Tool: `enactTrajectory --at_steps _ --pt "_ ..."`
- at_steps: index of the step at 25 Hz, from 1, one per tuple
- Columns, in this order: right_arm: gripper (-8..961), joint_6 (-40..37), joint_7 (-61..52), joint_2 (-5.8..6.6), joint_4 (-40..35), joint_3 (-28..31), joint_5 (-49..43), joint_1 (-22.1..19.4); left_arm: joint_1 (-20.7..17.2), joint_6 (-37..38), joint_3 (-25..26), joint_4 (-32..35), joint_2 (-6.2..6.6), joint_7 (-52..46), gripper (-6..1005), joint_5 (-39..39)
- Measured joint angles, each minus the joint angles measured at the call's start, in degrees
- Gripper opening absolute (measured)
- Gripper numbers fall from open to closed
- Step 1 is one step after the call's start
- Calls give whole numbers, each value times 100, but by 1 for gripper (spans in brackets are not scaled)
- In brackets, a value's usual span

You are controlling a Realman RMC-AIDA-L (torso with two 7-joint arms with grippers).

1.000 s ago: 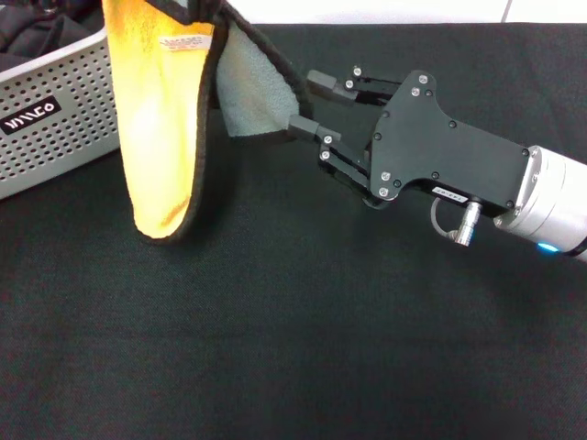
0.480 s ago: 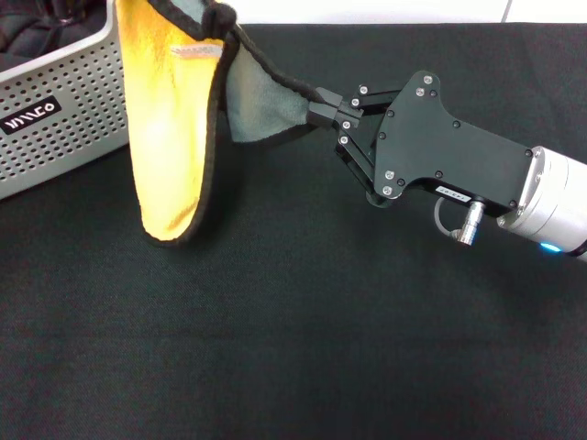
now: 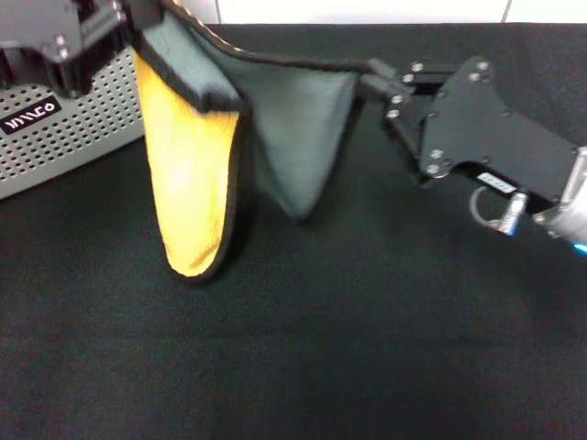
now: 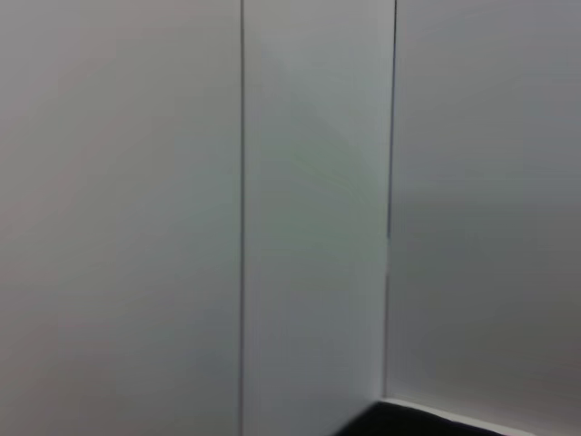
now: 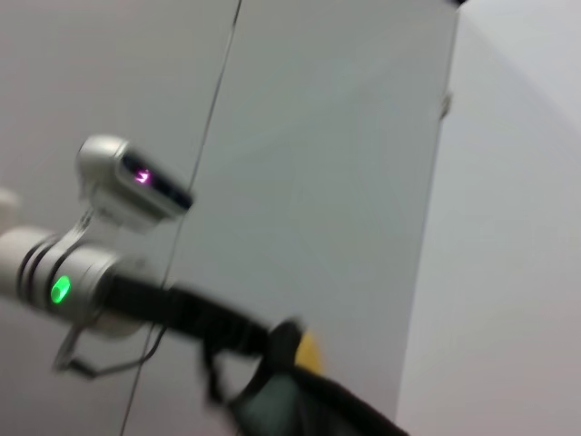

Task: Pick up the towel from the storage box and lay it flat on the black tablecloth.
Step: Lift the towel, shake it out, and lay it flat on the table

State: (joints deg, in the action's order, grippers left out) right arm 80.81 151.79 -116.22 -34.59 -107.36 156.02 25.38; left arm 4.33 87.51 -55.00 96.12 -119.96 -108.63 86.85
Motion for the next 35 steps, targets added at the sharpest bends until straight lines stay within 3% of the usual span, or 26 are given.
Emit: enactTrajectory --at_steps 6,10,15,23,35 --pt "6 428 -180 35 -126 531 -35 -139 32 419 -74 -877 0 326 34 207" --pt "6 259 -389 95 -382 632 -282 28 178 516 -266 -1519 0 486 35 304" --pt "6 -101 -843 67 -914 1152 -1017 158 319 546 -481 -2032 -5 720 34 407" --pt "6 -587 -1355 73 -1767 1658 -1746 98 417 571 -671 -2468 -8 1047 34 380" --pt "6 -677 -2025 97 -2173 2350 -2440 487 853 574 -821 -3242 -6 1185 32 381"
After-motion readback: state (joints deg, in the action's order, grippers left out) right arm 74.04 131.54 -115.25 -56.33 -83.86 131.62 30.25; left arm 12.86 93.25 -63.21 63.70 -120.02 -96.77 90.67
